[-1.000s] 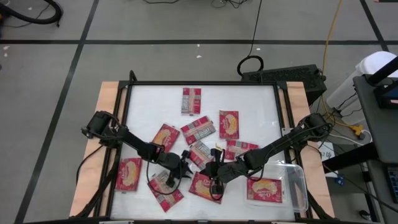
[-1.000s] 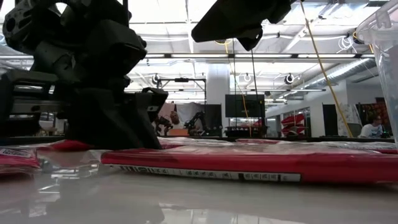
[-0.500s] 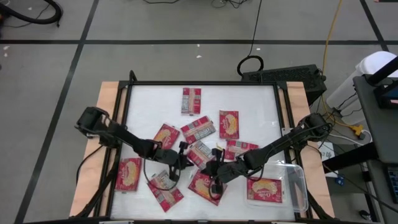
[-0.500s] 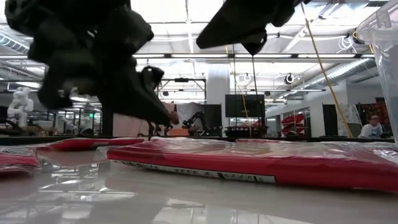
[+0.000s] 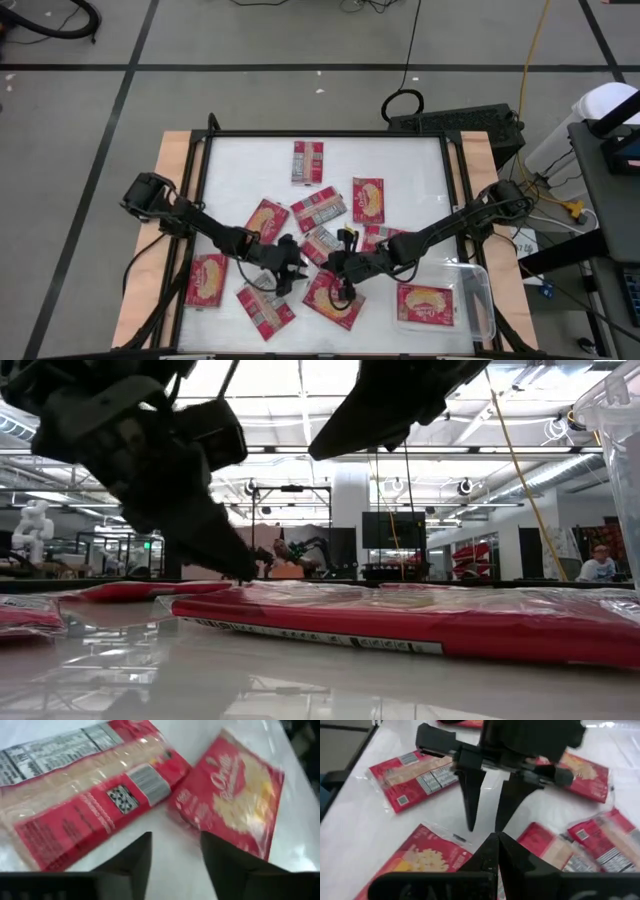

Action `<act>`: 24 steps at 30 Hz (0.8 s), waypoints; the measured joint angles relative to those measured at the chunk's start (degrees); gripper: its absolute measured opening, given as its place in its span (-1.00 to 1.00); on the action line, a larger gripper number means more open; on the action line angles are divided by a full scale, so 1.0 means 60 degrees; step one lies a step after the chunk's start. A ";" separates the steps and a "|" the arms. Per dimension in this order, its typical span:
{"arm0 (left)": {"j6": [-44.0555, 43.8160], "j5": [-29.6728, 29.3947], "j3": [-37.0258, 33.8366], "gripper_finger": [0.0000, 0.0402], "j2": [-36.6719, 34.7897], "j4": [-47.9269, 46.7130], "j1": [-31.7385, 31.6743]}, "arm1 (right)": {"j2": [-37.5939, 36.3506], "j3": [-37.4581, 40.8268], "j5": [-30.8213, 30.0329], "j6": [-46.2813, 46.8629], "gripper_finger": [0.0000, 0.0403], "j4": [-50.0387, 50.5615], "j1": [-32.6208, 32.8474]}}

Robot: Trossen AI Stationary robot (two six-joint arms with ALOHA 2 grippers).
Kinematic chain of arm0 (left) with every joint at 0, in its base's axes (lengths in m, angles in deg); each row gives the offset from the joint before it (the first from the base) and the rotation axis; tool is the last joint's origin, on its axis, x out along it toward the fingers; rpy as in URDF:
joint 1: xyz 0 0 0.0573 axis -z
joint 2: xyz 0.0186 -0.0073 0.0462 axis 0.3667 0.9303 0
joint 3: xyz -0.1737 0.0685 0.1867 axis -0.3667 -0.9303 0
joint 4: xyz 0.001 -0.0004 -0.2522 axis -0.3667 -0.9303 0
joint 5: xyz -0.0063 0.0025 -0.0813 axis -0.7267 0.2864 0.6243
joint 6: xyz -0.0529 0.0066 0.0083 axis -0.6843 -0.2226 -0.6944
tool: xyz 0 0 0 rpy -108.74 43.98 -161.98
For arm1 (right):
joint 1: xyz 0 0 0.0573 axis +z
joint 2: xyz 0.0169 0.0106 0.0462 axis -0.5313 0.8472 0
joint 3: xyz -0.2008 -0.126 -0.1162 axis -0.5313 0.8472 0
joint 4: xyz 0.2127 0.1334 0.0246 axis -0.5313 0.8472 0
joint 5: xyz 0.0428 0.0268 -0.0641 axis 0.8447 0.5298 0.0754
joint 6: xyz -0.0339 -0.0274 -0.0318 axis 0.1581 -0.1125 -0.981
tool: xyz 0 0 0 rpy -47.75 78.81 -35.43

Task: Sort popcorn bags into baskets
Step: Put the red popcorn pack into the transparent bin

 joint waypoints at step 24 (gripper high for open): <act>-0.0438 0.0500 0.0250 -0.37 0.1947 0.2658 -0.0160 | 0.0000 0.0000 0.0001 -0.0701 -1.00 -0.0161 -0.0221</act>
